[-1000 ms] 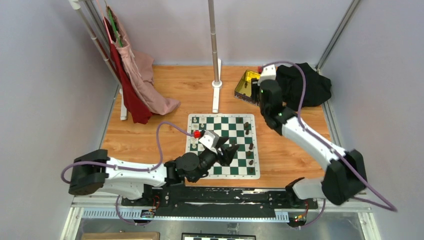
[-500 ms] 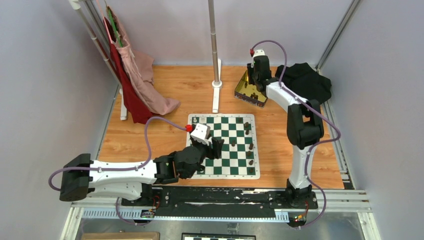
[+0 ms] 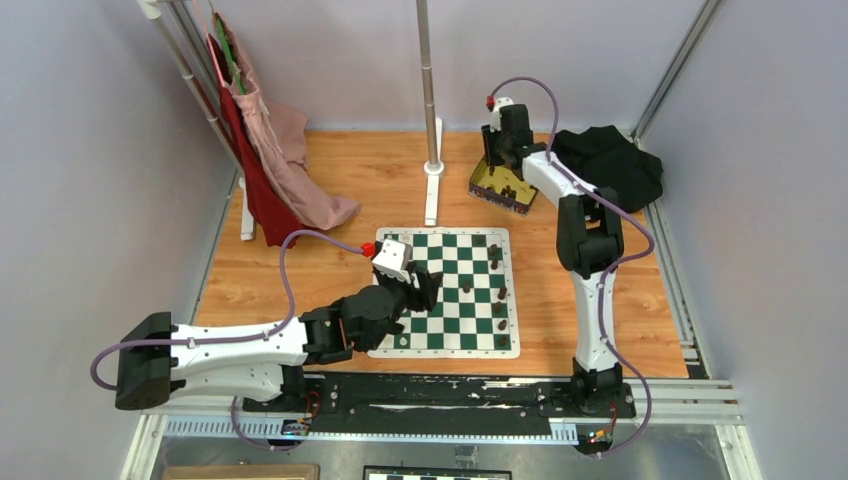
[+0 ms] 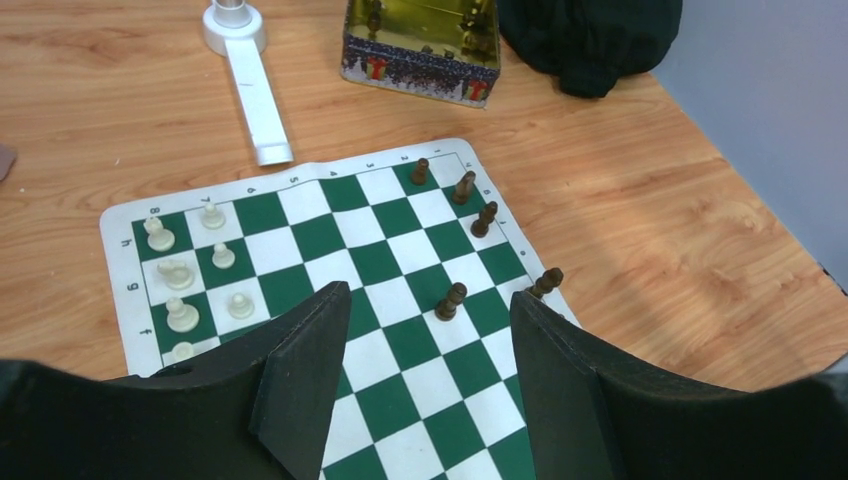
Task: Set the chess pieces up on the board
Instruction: Pick up the chess piece from the storage box.
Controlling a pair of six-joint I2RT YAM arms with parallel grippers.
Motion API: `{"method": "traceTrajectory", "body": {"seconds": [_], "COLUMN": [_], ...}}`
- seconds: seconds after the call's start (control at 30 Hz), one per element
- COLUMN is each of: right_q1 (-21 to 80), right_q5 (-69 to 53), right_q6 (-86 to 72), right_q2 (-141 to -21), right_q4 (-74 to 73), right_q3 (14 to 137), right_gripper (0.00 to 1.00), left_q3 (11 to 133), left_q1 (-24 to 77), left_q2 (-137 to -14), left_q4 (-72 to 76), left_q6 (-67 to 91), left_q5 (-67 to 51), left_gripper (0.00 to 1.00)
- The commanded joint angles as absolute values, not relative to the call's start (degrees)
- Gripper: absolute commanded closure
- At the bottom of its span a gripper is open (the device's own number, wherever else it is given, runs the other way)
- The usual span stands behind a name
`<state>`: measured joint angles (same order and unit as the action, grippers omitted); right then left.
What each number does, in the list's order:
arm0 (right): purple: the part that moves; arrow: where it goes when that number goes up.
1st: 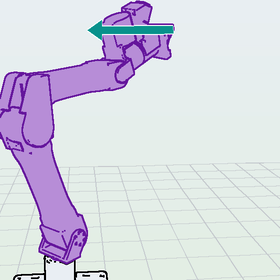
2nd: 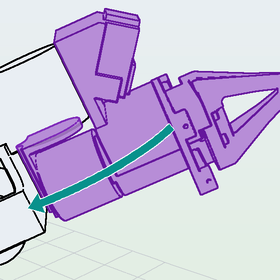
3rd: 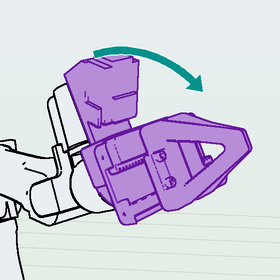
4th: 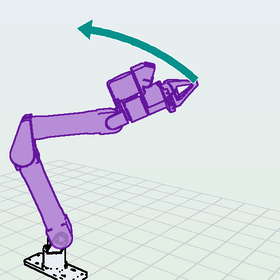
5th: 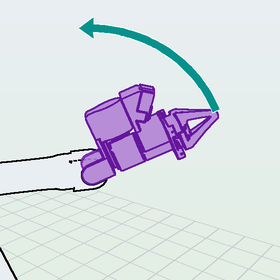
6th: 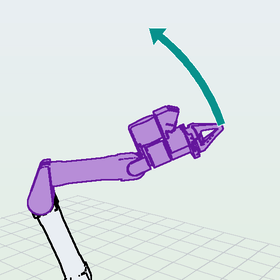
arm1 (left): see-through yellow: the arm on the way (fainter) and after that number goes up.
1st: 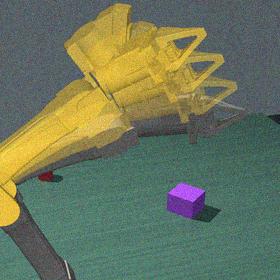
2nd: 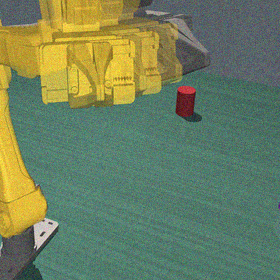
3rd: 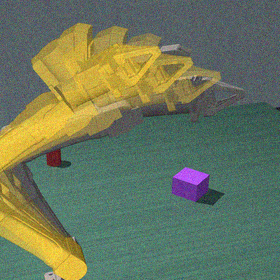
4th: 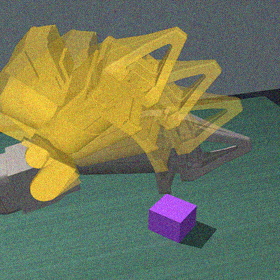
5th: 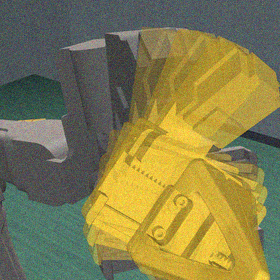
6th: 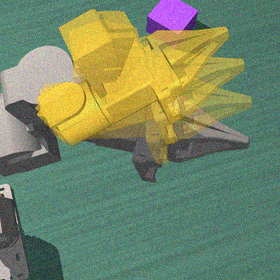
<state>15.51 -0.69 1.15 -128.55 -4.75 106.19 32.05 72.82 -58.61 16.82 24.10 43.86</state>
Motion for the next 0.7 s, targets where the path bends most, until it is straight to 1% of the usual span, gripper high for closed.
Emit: {"method": "traceTrajectory", "body": {"seconds": [0.0,0.67], "right_q1": [14.1,13.1], "right_q5": [-2.8,-4.8], "right_q6": [1.9,2.4], "right_q2": [-131.4,-138.0], "right_q4": [-8.2,-11.0], "right_q3": [110.0,116.6], "right_gripper": [0.61,0.61], "left_q3": [33.3,33.0], "left_q1": [72.3,71.2], "left_q2": [-58.2,-58.8], "left_q4": [17.1,17.1], "left_q6": [24.7,25.8], "left_q5": [44.0,43.3], "left_gripper": [0.35,0.35]}}
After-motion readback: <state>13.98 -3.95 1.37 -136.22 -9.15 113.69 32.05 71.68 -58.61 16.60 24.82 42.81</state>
